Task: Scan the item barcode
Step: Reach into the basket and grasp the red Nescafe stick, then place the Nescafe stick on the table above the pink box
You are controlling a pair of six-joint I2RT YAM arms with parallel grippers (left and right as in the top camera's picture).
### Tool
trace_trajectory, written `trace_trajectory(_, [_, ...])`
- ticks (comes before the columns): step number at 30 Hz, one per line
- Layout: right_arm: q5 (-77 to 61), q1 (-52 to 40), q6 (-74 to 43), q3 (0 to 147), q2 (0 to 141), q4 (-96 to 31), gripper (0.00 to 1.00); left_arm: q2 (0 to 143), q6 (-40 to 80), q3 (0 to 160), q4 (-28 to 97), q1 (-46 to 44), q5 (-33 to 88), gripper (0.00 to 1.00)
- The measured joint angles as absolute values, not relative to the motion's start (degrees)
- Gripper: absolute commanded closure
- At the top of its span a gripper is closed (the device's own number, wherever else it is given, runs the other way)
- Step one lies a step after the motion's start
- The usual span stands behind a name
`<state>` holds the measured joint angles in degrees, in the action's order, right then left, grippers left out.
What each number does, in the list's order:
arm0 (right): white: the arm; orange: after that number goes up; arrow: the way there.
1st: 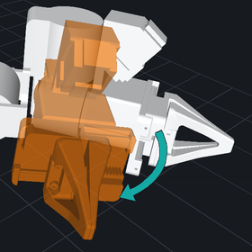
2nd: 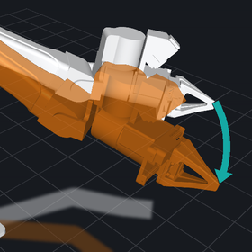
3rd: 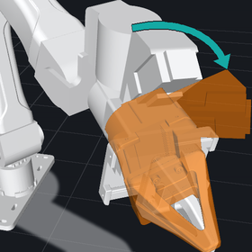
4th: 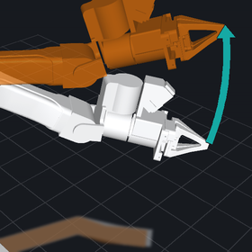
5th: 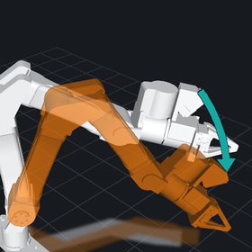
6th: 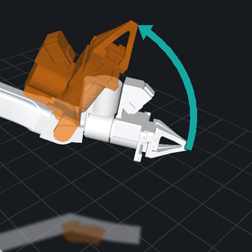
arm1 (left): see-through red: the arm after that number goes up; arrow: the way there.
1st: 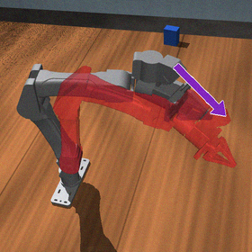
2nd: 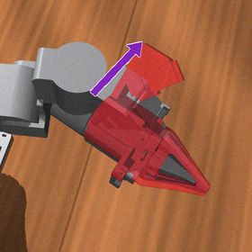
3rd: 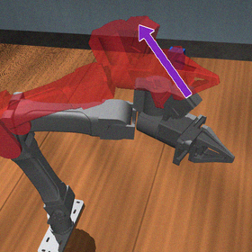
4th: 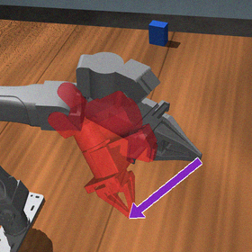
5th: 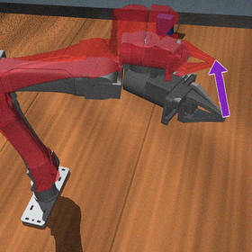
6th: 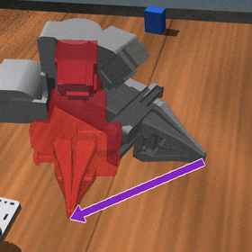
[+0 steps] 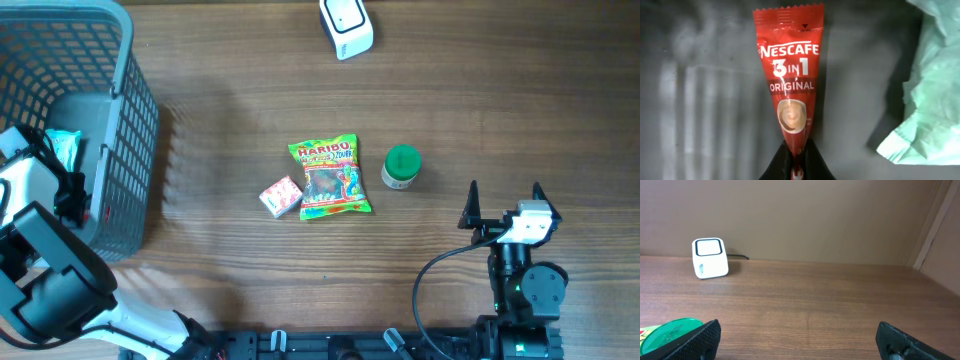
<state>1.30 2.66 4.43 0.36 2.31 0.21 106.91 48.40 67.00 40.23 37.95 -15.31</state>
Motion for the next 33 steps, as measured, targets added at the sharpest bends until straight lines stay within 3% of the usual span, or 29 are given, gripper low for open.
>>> trace_trajectory(11, [1.3,2.7,4.4,0.4,2.3,0.2,0.0,102.1,42.2,72.7,48.4,38.4,1.9,0.96])
trace_trajectory(21, [1.3,2.7,4.4,0.4,2.3,0.2,0.0,70.7,42.0,85.3,48.4,37.1,9.4,0.96])
trace_trajectory(23, [1.3,2.7,4.4,0.4,2.3,0.2,0.0,67.7,42.0,85.3,48.4,33.3,11.5,0.96])
trace_trajectory(26, [1.3,2.7,4.4,0.4,2.3,0.2,0.0,65.8,38.8,85.3,48.4,20.3,13.6,0.96])
trace_trajectory(30, [1.3,2.7,4.4,0.4,2.3,0.2,0.0,69.1,31.2,85.3,52.1,-1.9,6.8,0.96])
trace_trajectory(33, [1.3,2.7,4.4,0.4,2.3,0.2,0.0,74.2,28.8,85.2,55.6,-10.6,-0.8,0.96])
